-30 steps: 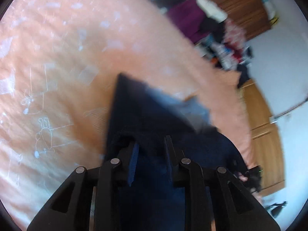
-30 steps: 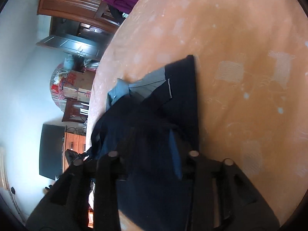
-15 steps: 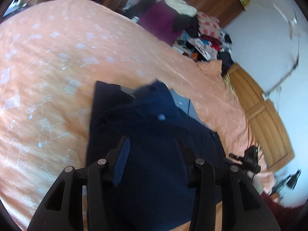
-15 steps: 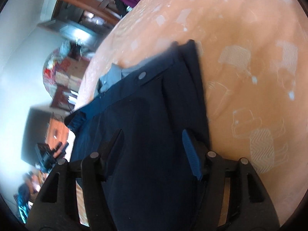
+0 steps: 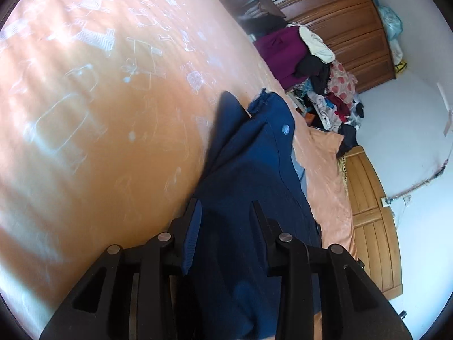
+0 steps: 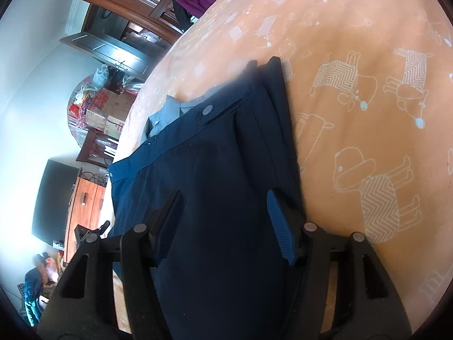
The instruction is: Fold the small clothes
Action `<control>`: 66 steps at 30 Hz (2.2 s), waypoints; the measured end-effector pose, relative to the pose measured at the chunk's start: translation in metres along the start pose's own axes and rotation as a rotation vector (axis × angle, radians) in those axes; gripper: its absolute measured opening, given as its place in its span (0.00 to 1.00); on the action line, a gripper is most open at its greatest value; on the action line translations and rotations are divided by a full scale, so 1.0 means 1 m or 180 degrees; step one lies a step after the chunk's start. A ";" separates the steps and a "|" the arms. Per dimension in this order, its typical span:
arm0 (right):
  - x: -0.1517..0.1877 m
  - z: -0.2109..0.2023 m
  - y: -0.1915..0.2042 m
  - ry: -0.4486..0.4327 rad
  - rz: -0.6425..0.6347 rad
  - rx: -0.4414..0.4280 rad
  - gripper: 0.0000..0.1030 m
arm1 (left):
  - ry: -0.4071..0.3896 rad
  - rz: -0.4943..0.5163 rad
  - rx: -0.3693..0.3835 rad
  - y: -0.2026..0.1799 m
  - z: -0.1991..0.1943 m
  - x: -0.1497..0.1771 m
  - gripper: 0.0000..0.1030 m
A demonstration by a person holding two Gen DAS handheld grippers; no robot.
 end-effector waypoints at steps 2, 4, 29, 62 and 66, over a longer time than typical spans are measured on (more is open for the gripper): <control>0.002 -0.002 0.000 -0.0037 0.0037 0.0008 0.58 | -0.0042 0.0021 -0.0048 -0.002 -0.007 0.002 0.37; 0.005 -0.005 0.006 -0.0039 0.0047 0.0084 0.59 | -0.0013 0.0423 -0.0285 -0.029 -0.012 0.006 0.39; 0.031 -0.013 0.001 -0.0377 -0.0245 -0.0200 0.62 | 0.0384 0.0053 -0.0396 -0.019 -0.048 0.073 0.03; 0.035 -0.023 0.000 -0.0470 -0.0195 -0.0355 0.62 | -0.0522 -0.0631 0.0045 0.007 -0.105 0.072 0.05; 0.034 -0.023 -0.001 -0.0467 -0.0189 -0.0366 0.63 | -0.0178 -0.0550 0.0157 -0.025 -0.080 0.102 0.49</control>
Point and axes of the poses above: each gripper's, at about its wrist camera, not at the fingertips, and z roughly the way its jaws point, y to its left, x to its underside, the point moved 2 cm from there along z, roughly the way its jaws point, and after that the axes turned 6 degrees about -z, right-handed, at the moved point
